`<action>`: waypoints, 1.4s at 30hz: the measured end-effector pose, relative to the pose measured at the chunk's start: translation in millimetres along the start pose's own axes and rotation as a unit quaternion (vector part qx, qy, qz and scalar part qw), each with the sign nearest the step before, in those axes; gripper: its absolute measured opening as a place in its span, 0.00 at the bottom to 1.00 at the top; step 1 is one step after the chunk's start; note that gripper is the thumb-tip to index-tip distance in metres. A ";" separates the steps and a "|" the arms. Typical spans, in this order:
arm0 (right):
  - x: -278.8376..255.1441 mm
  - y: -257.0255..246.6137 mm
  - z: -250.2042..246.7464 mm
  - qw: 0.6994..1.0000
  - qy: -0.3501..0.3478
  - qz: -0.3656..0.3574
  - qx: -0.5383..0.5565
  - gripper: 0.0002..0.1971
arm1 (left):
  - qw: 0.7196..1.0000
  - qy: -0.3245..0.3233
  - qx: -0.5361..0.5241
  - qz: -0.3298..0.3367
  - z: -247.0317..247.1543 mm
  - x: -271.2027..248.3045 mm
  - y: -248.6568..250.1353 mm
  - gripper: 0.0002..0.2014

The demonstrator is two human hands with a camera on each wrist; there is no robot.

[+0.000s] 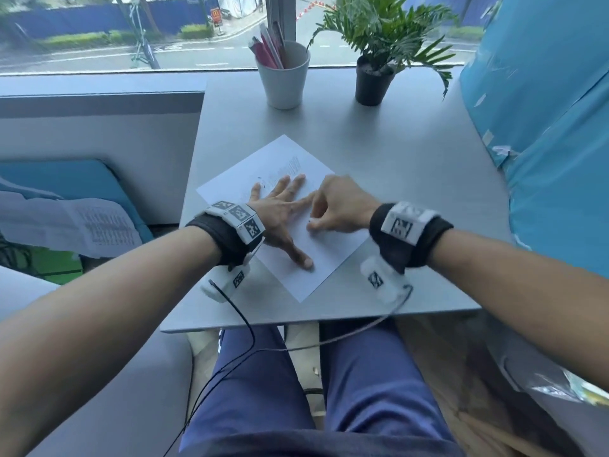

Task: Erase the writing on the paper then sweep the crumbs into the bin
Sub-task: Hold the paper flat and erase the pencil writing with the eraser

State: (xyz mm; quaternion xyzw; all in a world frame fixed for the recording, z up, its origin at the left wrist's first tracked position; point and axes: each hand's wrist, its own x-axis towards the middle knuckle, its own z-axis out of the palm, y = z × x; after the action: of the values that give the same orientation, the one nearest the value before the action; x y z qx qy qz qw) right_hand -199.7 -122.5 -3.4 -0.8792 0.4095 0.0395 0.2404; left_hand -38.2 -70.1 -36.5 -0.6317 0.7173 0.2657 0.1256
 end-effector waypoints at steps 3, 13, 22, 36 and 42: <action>16.5 16.8 -18.9 0.995 0.077 0.056 0.022 0.07 | 1.000 0.003 0.003 -0.009 -0.6 -0.5 3.4 0.73; 11.2 14.9 -12.1 0.996 0.071 0.044 0.021 0.06 | 1.000 0.005 -0.001 -0.014 2.0 2.4 1.4 0.74; 8.9 12.5 -3.8 0.996 0.069 0.034 0.043 0.05 | 1.000 0.008 -0.002 -0.015 4.1 3.7 2.0 0.75; 0.7 64.1 -20.0 0.988 0.078 0.109 0.081 0.06 | 0.994 0.051 0.072 -0.058 -0.5 -4.6 -13.8 0.66; -0.9 62.6 -21.2 0.991 0.079 0.081 0.067 0.07 | 0.967 0.064 0.143 0.200 11.9 -18.6 34.3 0.49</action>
State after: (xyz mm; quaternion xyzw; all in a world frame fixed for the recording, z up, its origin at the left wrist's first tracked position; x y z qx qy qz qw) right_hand -249.2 -165.8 -9.0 -0.8251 0.4991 -0.0382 0.2619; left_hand -70.2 -46.0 -29.1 -0.4664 0.8663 0.1389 0.1129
